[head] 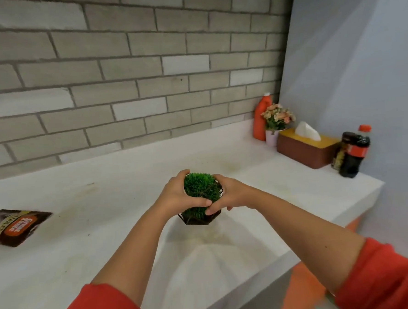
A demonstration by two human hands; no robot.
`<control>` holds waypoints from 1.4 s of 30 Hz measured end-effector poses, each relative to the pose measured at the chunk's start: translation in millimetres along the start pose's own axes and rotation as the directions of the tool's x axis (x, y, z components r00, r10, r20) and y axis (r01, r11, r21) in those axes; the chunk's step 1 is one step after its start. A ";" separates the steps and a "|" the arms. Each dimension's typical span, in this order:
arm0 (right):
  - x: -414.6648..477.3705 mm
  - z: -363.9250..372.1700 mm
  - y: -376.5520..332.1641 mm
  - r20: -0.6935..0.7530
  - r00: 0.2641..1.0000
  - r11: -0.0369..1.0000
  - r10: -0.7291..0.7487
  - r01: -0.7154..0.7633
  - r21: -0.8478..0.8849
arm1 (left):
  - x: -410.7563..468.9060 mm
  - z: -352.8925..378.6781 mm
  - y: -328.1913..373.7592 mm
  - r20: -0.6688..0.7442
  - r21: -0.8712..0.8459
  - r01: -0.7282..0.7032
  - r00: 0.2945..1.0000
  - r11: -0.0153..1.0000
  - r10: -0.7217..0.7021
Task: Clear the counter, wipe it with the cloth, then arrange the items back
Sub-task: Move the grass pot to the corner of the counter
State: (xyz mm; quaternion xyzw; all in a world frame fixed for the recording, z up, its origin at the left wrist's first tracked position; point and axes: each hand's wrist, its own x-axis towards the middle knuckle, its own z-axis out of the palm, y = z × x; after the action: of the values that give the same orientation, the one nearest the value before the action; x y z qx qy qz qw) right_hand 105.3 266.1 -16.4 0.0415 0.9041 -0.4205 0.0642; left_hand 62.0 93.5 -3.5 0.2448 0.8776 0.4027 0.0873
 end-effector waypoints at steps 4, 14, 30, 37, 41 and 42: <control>-24.8 -43.8 50.8 -0.052 0.997 0.998 0.062 -0.060 0.038 | 21.9 55.3 41.0 0.023 0.020 -0.063 0.998 0.998 0.062; -55.2 -127.8 134.3 -0.178 0.972 0.985 0.154 -0.136 0.109 | 79.5 147.3 115.4 0.107 0.027 -0.179 0.979 0.983 0.175; -73.3 -243.4 224.6 -0.561 0.785 0.960 0.263 -0.155 0.233 | 183.2 245.0 204.4 0.244 -0.127 -0.424 0.863 0.897 0.443; -73.9 -264.1 268.6 -0.611 0.739 0.957 0.284 -0.259 0.132 | 209.1 298.4 224.6 0.270 -0.104 -0.394 0.873 0.913 0.407; -70.4 -270.2 289.4 -0.605 0.742 0.953 0.289 -0.284 0.107 | 220.0 322.4 228.9 0.304 -0.095 -0.366 0.875 0.926 0.377; -69.2 -270.6 293.6 -0.600 0.746 0.953 0.289 -0.285 0.103 | 223.1 326.9 228.7 0.311 -0.096 -0.356 0.877 0.930 0.367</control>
State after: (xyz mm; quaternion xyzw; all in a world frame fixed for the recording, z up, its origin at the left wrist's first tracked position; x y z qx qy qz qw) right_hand 189.6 660.6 -55.0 0.3129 0.8580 -0.3721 -0.1660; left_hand 65.8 549.3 -38.1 0.4654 0.7828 0.3819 0.1577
